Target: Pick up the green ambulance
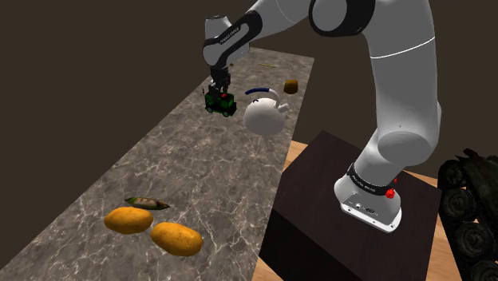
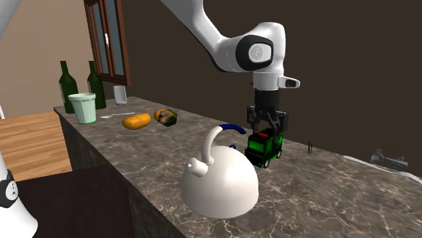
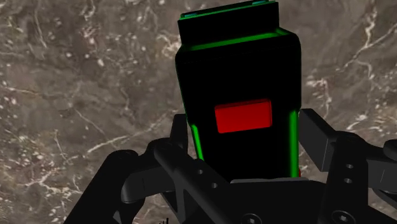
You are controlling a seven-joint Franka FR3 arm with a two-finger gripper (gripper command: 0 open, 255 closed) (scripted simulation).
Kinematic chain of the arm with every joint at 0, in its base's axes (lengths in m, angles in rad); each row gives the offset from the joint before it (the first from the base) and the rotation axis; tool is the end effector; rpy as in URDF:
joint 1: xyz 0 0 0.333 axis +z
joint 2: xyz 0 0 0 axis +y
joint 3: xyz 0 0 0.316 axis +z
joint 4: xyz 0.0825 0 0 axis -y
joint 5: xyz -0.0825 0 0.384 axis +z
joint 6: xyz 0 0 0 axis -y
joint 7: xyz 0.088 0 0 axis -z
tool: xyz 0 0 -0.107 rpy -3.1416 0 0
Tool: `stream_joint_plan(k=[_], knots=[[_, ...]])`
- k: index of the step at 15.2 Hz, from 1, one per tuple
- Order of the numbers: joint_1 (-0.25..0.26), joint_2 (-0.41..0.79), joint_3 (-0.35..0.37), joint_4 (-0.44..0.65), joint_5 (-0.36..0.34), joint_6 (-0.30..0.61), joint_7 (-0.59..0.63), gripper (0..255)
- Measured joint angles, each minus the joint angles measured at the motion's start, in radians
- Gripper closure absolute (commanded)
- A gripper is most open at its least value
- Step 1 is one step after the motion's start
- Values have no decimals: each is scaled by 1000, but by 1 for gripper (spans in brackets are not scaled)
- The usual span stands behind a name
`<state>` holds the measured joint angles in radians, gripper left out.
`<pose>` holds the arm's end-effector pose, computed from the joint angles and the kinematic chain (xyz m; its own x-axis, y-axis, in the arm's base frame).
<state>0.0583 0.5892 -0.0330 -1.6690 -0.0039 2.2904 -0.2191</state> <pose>0.6845 0.0198 0.2661 0.9678 0.2504 0.0270 0.2496 -0.9679 0.0279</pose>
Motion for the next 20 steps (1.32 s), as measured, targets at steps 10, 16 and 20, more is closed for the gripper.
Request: stream_joint_plan(k=[10,16,20], knots=[[0,-9,0,2,0,-11,1,255],[0,-51,-1,13,-1,-66,-1,255],[-1,-76,-2,33,-1,-111,-2,255]])
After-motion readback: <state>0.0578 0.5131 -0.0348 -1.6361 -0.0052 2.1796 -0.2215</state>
